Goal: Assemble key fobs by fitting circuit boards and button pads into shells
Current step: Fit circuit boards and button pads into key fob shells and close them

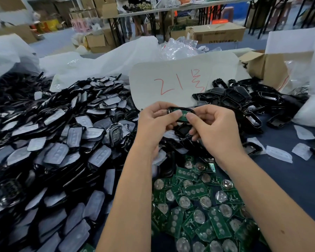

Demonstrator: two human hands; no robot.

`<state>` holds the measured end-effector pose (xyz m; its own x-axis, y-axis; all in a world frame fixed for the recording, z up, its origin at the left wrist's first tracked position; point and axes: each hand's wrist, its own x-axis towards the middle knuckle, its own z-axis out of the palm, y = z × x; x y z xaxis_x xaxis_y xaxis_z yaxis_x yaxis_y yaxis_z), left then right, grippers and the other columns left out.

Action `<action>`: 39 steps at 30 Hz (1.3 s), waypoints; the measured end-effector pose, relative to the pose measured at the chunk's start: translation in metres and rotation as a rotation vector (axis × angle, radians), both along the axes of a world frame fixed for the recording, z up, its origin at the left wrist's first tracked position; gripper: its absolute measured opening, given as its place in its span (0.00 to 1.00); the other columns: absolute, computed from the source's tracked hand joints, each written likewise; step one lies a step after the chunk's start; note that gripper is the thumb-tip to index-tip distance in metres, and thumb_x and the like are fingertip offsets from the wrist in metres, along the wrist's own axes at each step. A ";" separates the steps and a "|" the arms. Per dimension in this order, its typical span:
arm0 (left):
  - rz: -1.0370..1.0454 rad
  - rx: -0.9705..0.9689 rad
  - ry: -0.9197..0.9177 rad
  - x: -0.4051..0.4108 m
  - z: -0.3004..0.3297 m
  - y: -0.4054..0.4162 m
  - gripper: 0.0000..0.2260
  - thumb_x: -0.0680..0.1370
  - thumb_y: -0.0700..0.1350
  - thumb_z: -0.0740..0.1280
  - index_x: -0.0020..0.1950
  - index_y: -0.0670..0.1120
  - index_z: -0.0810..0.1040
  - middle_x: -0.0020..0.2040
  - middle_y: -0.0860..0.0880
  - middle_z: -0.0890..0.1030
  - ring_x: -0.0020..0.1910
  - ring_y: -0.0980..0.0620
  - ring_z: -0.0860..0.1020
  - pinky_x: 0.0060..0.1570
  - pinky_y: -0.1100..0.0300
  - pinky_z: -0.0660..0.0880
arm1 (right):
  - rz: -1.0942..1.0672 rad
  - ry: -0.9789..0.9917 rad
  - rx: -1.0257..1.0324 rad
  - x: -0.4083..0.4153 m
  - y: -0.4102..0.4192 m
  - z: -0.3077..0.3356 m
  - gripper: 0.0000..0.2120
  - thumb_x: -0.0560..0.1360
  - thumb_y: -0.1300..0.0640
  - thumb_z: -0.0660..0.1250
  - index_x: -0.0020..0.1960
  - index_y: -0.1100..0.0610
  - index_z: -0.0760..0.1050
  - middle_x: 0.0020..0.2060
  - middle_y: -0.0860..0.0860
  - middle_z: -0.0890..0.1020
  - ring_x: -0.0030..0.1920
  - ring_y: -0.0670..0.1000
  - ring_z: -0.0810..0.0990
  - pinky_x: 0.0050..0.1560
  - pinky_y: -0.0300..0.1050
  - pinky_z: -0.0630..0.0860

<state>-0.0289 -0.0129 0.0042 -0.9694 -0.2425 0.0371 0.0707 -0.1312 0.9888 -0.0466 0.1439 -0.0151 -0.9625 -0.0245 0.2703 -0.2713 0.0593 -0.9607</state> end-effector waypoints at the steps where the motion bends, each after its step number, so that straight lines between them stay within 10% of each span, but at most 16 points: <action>1: 0.007 -0.009 0.019 0.002 0.004 -0.008 0.07 0.75 0.34 0.75 0.47 0.45 0.84 0.38 0.46 0.83 0.34 0.51 0.78 0.36 0.63 0.76 | 0.025 0.011 0.028 0.003 -0.004 0.001 0.05 0.77 0.55 0.77 0.49 0.53 0.81 0.35 0.51 0.86 0.29 0.52 0.84 0.29 0.45 0.79; 8: 0.286 0.077 0.169 0.025 0.040 -0.066 0.07 0.80 0.37 0.68 0.51 0.44 0.87 0.44 0.46 0.84 0.42 0.50 0.81 0.38 0.58 0.78 | 0.111 0.244 0.451 0.027 -0.043 0.007 0.03 0.76 0.53 0.76 0.45 0.48 0.83 0.37 0.41 0.83 0.40 0.41 0.81 0.41 0.36 0.77; 18: 1.144 0.066 0.099 0.053 0.042 -0.138 0.11 0.76 0.41 0.71 0.34 0.43 0.75 0.29 0.50 0.74 0.27 0.51 0.69 0.29 0.59 0.67 | 0.328 0.659 0.804 0.046 -0.155 0.027 0.16 0.80 0.51 0.72 0.65 0.56 0.80 0.60 0.50 0.82 0.63 0.54 0.71 0.64 0.47 0.70; 25: 1.169 0.063 0.107 0.051 0.037 -0.141 0.07 0.73 0.44 0.71 0.34 0.46 0.78 0.32 0.51 0.79 0.28 0.50 0.75 0.33 0.54 0.80 | 0.360 0.682 0.964 0.043 -0.169 0.032 0.09 0.81 0.57 0.66 0.58 0.53 0.82 0.55 0.45 0.82 0.61 0.50 0.70 0.58 0.48 0.73; 39: 1.012 0.059 0.232 0.040 0.048 -0.112 0.06 0.77 0.41 0.71 0.42 0.45 0.85 0.36 0.51 0.81 0.31 0.53 0.76 0.30 0.60 0.75 | 0.173 0.652 0.735 0.030 -0.097 0.040 0.07 0.78 0.59 0.71 0.53 0.55 0.86 0.43 0.46 0.85 0.50 0.48 0.78 0.51 0.46 0.76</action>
<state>0.0111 -0.1246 0.0527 -0.2818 -0.9463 0.1585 0.3628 0.0479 0.9306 -0.0170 0.0473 0.0251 -0.5987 -0.5236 0.6062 -0.7937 0.4897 -0.3609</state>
